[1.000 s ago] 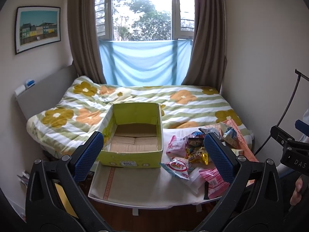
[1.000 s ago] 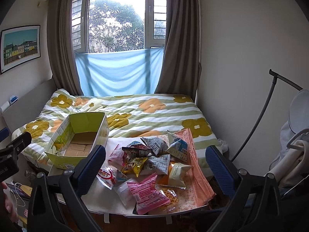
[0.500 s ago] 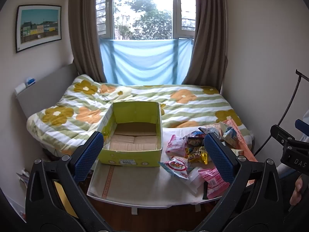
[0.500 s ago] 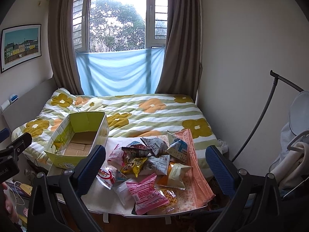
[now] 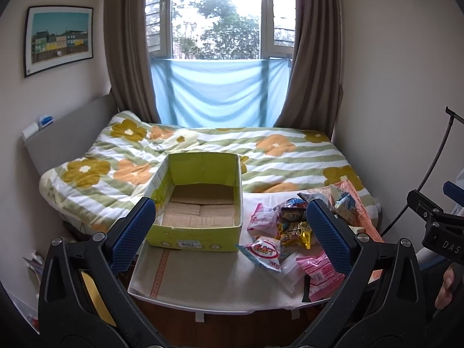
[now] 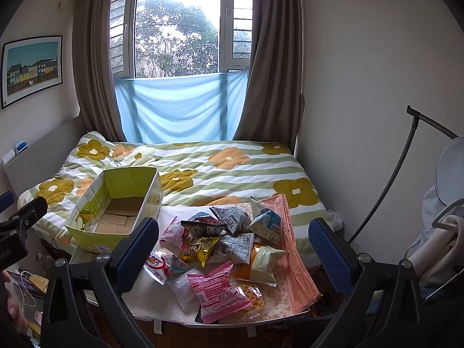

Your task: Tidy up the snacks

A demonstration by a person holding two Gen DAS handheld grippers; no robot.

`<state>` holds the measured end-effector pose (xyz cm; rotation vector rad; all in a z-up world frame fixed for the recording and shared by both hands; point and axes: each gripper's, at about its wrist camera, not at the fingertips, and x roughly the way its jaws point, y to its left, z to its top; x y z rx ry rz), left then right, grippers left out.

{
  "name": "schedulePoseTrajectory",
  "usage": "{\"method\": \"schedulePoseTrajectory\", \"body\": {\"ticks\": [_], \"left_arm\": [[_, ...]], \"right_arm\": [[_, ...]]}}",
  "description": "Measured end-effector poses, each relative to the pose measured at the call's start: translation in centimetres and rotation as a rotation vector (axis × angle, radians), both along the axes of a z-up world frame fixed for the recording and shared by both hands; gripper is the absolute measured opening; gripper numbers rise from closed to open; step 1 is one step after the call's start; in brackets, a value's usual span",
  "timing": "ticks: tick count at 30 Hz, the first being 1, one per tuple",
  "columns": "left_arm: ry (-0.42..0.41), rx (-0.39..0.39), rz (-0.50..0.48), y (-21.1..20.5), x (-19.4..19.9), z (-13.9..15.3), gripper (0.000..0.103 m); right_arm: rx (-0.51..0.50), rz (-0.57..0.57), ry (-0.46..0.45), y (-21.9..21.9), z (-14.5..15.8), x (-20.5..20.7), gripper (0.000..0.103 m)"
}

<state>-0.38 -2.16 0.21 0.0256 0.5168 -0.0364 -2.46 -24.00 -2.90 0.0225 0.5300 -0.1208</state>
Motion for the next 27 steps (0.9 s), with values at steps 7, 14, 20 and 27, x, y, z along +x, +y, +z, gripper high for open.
{"method": "schedulePoseTrajectory", "body": {"ticks": [7, 14, 20, 27], "left_arm": [[0.082, -0.002, -0.021, -0.2, 3.9, -1.8, 0.103], [0.185, 0.060, -0.109, -3.0, 8.3, -7.7, 0.103], [0.270, 0.152, -0.153, -6.4, 11.5, -13.6, 0.103], [0.369, 0.341, -0.233, -10.8, 14.6, -20.2, 0.103]], "right_arm": [[0.031, 0.025, 0.053, -1.6, -1.7, 2.1, 0.103], [0.099, 0.048, 0.154, -3.3, -7.3, 4.4, 0.103], [0.133, 0.138, 0.309, -3.8, -13.9, 7.1, 0.103], [0.110, 0.251, 0.451, -3.3, -20.3, 9.5, 0.103]]}}
